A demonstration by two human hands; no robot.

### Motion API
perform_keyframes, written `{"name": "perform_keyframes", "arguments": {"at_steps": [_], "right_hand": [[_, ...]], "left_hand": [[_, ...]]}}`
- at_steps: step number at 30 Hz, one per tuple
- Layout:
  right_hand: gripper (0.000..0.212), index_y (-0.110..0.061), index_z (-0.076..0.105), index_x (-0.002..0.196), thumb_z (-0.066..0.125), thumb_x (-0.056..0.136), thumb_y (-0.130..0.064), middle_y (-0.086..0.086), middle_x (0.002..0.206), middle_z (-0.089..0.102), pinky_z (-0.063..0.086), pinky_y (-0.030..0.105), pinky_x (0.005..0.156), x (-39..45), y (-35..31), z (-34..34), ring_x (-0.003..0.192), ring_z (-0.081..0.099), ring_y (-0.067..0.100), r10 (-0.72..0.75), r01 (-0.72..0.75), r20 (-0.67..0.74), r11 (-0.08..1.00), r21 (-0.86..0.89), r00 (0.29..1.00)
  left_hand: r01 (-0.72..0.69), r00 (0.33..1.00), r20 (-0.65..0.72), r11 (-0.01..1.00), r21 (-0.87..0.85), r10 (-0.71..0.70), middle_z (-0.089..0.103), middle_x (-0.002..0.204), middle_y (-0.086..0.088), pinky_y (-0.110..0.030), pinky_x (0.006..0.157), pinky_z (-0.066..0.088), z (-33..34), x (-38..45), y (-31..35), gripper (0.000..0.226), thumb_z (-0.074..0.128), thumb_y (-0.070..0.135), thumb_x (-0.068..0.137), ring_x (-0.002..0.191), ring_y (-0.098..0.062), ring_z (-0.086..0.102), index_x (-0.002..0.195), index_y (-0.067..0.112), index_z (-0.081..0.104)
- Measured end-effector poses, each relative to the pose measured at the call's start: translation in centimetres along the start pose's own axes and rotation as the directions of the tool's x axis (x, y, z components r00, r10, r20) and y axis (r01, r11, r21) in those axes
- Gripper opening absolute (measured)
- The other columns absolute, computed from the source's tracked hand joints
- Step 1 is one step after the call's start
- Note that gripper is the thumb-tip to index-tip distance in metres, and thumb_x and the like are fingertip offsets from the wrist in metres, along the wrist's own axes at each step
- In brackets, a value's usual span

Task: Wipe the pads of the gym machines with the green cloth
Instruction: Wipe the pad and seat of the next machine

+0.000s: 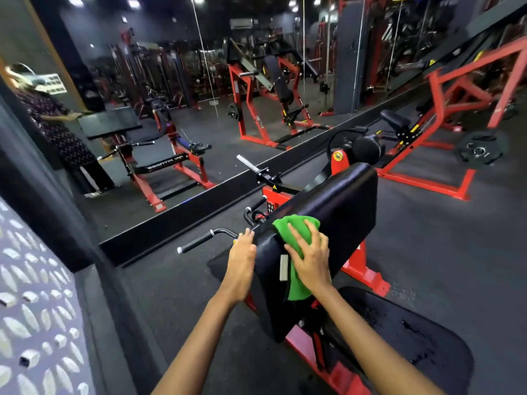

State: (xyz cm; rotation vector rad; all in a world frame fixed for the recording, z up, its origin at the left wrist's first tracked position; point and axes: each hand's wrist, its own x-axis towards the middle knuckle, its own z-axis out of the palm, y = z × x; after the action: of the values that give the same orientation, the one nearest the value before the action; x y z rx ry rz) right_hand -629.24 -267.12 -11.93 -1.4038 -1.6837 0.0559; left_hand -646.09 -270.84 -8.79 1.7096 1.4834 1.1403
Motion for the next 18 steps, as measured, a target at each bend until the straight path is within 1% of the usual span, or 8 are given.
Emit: {"name": "perform_keyframes", "arguments": {"at_steps": [2,5,7,9,11,14,16,18], "right_hand": [[0.047,-0.033,0.058,0.127,0.044,0.085,-0.05,0.01,0.136,0.046,0.052,0.05,0.077,-0.3,-2.8,0.7,0.104,0.042,0.032,0.097,-0.096,-0.056,0.995,0.026,0.994],[0.049,-0.041,0.042,0.137,0.043,0.089,-0.048,0.005,0.143,0.037,0.045,0.046,0.089,-4.3,-4.9,1.9,0.115,0.039,0.031,-0.11,0.11,-0.042,0.994,-0.016,0.993],[0.055,-0.045,0.027,0.144,0.042,0.091,-0.047,0.002,0.148,0.03,0.042,0.044,0.096,-6.6,-3.2,2.0,0.119,0.039,0.029,-0.182,0.182,-0.012,0.983,0.017,0.983],[0.057,-0.047,0.022,0.145,0.042,0.091,-0.046,0.0,0.148,0.028,0.044,0.046,0.098,-7.1,-1.8,1.7,0.117,0.038,0.026,-0.126,0.128,-0.027,0.989,0.073,0.992],[0.053,-0.043,0.035,0.141,0.045,0.088,-0.04,0.0,0.145,0.03,0.045,0.047,0.097,-5.8,-2.8,1.3,0.111,0.037,0.024,-0.036,0.044,-0.056,0.989,0.139,0.998],[0.048,-0.033,0.052,0.133,0.046,0.086,-0.038,0.005,0.141,0.04,0.047,0.047,0.092,-3.8,-6.0,0.9,0.105,0.038,0.025,0.045,-0.035,-0.059,0.986,0.165,0.997],[0.05,-0.037,0.049,0.133,0.047,0.082,-0.035,0.002,0.141,0.041,0.046,0.043,0.086,-4.4,-6.7,0.9,0.106,0.038,0.026,-0.104,0.105,-0.025,0.993,0.057,0.994],[0.054,-0.041,0.044,0.134,0.049,0.081,-0.033,0.0,0.144,0.037,0.043,0.04,0.084,-5.8,-5.8,0.6,0.108,0.04,0.028,-0.29,0.29,0.034,0.957,-0.018,0.957]], "left_hand": [[0.024,0.999,-0.023,0.994,-0.107,-0.026,0.023,0.152,-0.005,-0.037,0.12,0.009,0.0,0.2,-0.2,0.063,0.019,0.041,0.089,0.144,-0.019,0.018,0.144,0.009,0.02],[0.078,0.996,-0.012,0.963,-0.258,-0.084,0.022,0.153,-0.002,-0.019,0.115,0.014,-0.3,0.3,0.0,0.068,0.015,0.059,0.095,0.14,-0.008,0.021,0.145,0.013,0.019],[0.138,0.99,0.033,0.912,-0.386,-0.137,0.025,0.153,-0.005,-0.01,0.106,0.019,-0.6,0.3,0.6,0.062,0.002,0.045,0.1,0.136,-0.005,0.024,0.146,0.008,0.02],[0.183,0.983,0.084,0.865,-0.466,-0.162,0.038,0.147,-0.004,-0.019,0.11,0.021,-1.7,0.4,0.9,0.067,-0.003,0.048,0.098,0.133,-0.007,0.033,0.144,0.01,0.026],[0.21,0.977,0.139,0.822,-0.529,-0.16,0.047,0.138,0.0,-0.034,0.115,0.023,-2.7,0.6,1.0,0.074,-0.003,0.059,0.093,0.124,-0.007,0.045,0.141,0.014,0.031],[0.234,0.972,0.152,0.761,-0.605,-0.178,0.049,0.134,-0.004,-0.043,0.11,0.031,-2.8,0.7,0.9,0.074,-0.005,0.051,0.095,0.111,-0.01,0.054,0.138,0.007,0.036],[0.183,0.98,0.06,0.757,-0.628,-0.187,0.05,0.131,-0.007,-0.042,0.109,0.033,-2.1,0.3,1.2,0.067,-0.001,0.043,0.099,0.108,-0.01,0.054,0.134,0.003,0.041],[0.135,0.97,-0.076,0.773,-0.62,-0.231,0.049,0.132,-0.009,-0.031,0.107,0.037,-1.3,-0.7,1.1,0.058,0.006,0.036,0.102,0.108,-0.008,0.053,0.13,0.002,0.044]]}}
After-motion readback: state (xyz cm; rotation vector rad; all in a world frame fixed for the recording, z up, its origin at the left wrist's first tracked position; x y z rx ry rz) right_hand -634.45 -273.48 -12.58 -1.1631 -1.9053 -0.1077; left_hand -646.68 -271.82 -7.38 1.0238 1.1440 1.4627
